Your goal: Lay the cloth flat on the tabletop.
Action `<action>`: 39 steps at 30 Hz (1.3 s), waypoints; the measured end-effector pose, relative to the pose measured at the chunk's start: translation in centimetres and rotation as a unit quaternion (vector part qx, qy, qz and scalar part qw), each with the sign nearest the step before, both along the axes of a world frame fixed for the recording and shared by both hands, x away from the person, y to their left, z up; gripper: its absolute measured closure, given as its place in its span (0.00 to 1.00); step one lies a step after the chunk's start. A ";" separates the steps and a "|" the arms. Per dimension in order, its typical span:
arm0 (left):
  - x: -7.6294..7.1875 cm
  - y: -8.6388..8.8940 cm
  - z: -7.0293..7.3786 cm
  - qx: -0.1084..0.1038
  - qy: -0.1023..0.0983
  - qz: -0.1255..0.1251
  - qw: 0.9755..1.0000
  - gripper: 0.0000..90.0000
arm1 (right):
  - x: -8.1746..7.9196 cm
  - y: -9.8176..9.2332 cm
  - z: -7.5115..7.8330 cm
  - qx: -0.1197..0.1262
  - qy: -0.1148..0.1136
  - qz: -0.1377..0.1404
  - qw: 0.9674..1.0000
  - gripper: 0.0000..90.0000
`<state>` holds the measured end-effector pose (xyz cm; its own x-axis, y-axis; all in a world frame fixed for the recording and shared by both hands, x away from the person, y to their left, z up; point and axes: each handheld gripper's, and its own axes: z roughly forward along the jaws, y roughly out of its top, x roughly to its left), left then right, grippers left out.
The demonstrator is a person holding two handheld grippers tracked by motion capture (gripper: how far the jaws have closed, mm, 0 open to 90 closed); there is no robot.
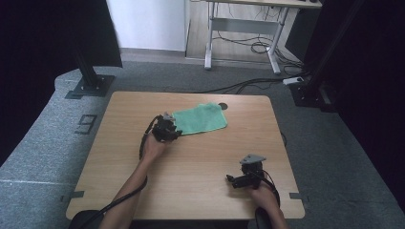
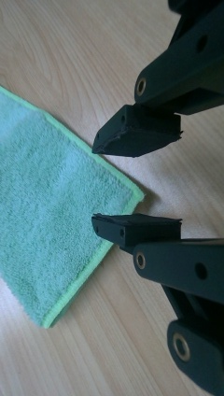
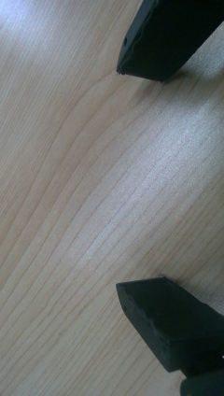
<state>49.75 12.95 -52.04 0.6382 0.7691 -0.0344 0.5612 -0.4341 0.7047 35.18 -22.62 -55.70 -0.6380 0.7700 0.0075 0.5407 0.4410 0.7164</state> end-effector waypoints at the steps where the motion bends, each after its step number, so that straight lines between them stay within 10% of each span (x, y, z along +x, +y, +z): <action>1: 0.1 -0.1 -0.1 0.002 0.002 0.001 1.000 0.65 | 0.0 0.0 0.0 0.000 0.000 0.000 1.000 0.00; 24: 0.1 -0.2 -1.7 0.011 0.020 0.003 1.000 0.99 | 0.0 0.0 0.0 0.000 0.000 0.000 1.000 0.00; 39: -3.3 0.3 1.7 -0.014 0.008 -0.044 0.999 0.99 | 0.0 0.0 0.0 0.000 0.001 0.000 1.000 0.00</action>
<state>46.48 13.26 -50.38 0.7022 0.7088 -0.0667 0.5335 -0.4618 0.7086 35.17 -22.62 -55.70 -0.6373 0.7706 0.0082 0.5419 0.4405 0.7158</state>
